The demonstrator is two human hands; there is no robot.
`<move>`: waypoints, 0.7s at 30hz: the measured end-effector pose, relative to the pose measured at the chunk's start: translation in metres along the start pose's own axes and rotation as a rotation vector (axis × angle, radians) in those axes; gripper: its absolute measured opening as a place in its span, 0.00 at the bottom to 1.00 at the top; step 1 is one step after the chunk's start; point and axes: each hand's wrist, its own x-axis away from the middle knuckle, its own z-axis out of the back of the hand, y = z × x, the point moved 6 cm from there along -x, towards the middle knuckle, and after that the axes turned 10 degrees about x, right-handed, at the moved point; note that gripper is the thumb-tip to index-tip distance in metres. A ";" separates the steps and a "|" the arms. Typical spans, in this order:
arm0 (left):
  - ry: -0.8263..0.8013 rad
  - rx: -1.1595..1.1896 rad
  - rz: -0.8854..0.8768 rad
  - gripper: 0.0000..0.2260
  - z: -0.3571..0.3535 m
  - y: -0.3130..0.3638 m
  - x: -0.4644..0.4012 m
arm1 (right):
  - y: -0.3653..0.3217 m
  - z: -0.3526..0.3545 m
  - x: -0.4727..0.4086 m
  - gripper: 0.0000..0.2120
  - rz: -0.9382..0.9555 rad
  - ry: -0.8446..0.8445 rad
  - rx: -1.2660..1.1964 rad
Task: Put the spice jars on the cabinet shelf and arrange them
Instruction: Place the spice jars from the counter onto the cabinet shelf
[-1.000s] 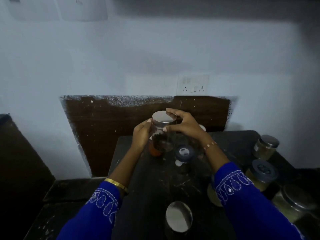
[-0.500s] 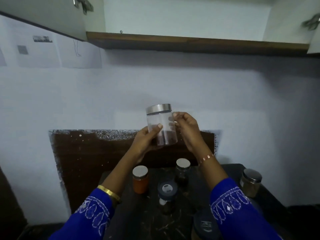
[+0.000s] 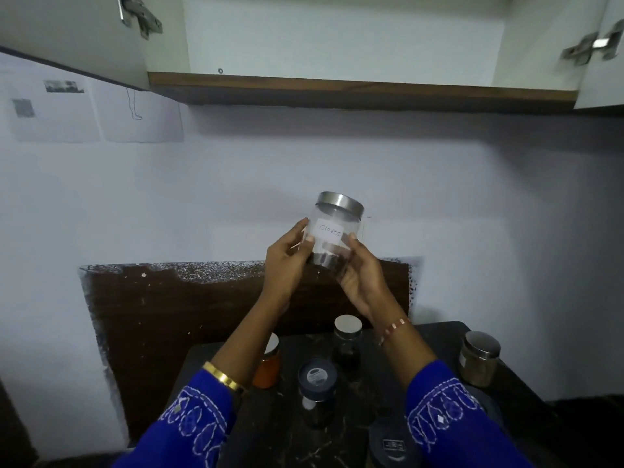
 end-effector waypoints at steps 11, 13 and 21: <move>0.031 0.053 -0.066 0.20 -0.008 0.017 -0.018 | -0.044 -0.005 -0.028 0.14 0.156 0.053 0.249; 0.053 0.015 -0.117 0.20 -0.005 0.032 -0.031 | -0.058 -0.014 -0.040 0.16 0.188 0.051 0.299; 0.075 -0.131 -0.346 0.20 0.021 0.107 -0.096 | -0.113 -0.079 -0.097 0.19 0.348 -0.003 0.379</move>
